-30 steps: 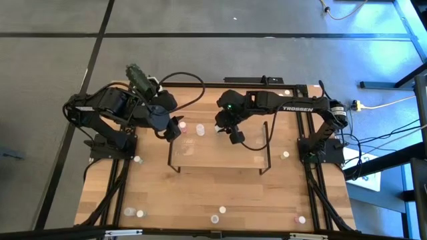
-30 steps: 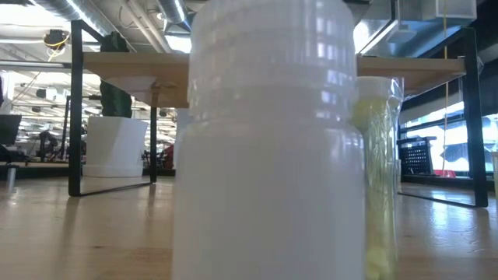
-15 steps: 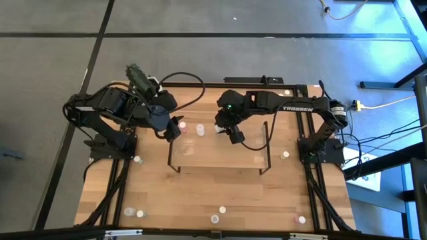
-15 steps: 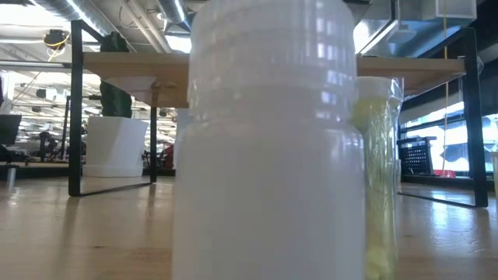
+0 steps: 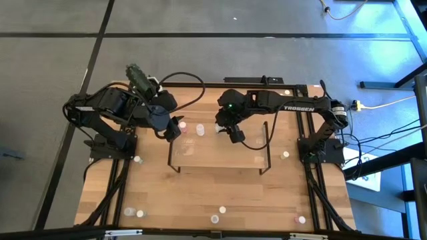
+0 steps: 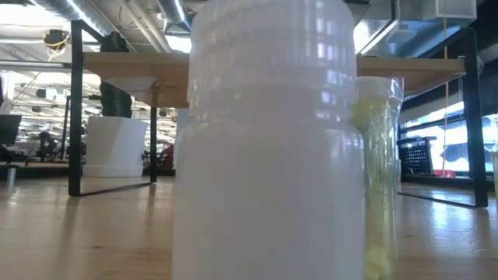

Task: Pick and place medicine bottles onto shelf by color
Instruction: Put the middle yellow pill bottle on the shelf

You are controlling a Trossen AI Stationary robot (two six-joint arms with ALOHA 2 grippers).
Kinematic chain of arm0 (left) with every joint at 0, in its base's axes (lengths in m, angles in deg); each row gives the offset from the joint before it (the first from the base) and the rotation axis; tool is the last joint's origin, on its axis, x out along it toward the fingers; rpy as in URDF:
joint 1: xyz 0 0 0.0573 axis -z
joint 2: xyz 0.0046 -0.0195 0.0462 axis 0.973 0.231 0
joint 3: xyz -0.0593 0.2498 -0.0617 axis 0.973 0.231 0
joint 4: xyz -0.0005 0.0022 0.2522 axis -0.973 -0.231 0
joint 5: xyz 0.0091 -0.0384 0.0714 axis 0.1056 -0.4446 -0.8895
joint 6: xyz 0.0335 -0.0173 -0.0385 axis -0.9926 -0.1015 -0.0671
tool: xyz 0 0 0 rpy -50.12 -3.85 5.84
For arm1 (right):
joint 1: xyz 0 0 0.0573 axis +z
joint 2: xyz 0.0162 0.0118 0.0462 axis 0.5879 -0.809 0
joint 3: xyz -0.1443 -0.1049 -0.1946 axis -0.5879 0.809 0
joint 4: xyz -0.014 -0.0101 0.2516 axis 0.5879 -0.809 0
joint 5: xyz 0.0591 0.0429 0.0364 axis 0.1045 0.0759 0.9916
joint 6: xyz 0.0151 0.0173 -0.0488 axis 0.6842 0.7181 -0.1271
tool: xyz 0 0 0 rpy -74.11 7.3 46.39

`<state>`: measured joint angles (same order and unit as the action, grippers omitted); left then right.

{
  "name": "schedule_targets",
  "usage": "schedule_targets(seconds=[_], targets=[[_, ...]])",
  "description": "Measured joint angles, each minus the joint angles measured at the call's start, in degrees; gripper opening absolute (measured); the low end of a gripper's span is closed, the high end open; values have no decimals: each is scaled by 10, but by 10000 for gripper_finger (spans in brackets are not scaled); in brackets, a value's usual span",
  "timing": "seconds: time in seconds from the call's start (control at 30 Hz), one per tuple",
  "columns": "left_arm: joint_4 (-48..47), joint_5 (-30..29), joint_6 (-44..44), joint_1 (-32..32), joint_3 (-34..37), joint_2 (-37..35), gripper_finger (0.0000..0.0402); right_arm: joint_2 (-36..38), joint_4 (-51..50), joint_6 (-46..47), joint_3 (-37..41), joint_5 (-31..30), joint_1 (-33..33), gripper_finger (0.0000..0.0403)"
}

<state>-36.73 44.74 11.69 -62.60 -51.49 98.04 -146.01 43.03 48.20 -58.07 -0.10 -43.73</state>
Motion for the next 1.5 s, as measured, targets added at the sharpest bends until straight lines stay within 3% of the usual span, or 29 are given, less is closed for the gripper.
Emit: schedule_targets(seconds=[0.5, 0.67, 0.87, 1.23, 1.5], targets=[[0, 0, -6, 0, 0, 0, 222, 1, -39, -1, -50, -8, 0, 193], [0, 0, -6, 0, 0, 0, 222, 1, -76, -1, -93, -44, -5, 193], [0, 0, -6, 0, 0, 0, 222, 19, -131, 15, -146, -45, -51, 193], [0, -16, -4, 0, 0, 0, 222, 95, -215, 88, -131, -55, -171, 193], [0, -16, 19, 0, 0, 0, 222, 144, -311, 103, -130, -62, -218, 193]])
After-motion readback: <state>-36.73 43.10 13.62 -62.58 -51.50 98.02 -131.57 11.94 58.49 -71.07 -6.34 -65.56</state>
